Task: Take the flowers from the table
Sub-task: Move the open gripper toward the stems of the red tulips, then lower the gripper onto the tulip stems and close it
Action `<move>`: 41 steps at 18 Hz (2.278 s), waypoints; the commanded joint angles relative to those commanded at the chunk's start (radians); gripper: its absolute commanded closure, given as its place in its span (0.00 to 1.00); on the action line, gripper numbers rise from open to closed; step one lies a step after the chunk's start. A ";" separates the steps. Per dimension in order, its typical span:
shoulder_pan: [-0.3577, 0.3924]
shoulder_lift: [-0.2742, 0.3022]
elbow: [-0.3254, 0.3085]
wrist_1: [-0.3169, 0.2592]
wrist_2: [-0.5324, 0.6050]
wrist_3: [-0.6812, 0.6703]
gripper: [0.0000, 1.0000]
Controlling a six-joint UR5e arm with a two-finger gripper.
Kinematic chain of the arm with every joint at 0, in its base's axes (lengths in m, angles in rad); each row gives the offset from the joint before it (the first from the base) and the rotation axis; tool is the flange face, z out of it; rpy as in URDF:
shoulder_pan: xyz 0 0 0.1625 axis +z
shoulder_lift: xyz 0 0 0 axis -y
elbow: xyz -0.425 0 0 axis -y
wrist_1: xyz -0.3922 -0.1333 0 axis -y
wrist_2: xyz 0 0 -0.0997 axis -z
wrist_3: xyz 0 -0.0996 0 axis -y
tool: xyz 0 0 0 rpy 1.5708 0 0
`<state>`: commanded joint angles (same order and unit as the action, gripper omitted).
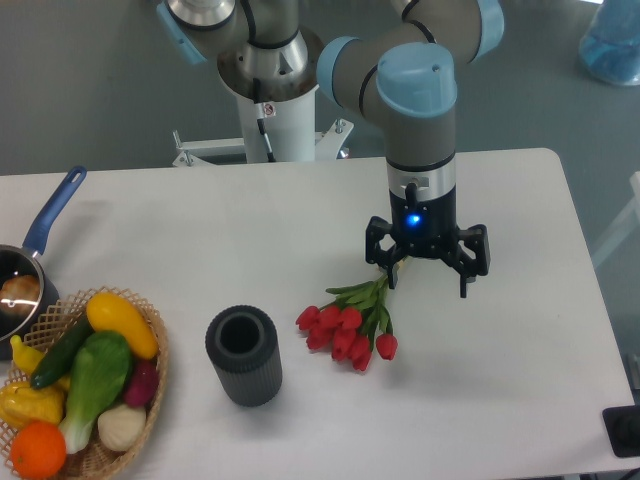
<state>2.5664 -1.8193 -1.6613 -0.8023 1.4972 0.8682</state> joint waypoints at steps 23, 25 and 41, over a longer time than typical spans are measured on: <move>0.041 -0.005 -0.274 -0.046 0.086 0.350 0.00; 0.060 -0.011 -0.297 -0.046 0.072 0.353 0.00; 0.106 -0.084 -0.296 -0.037 -0.046 0.439 0.00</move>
<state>2.6722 -1.9036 -1.9574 -0.8391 1.4512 1.3070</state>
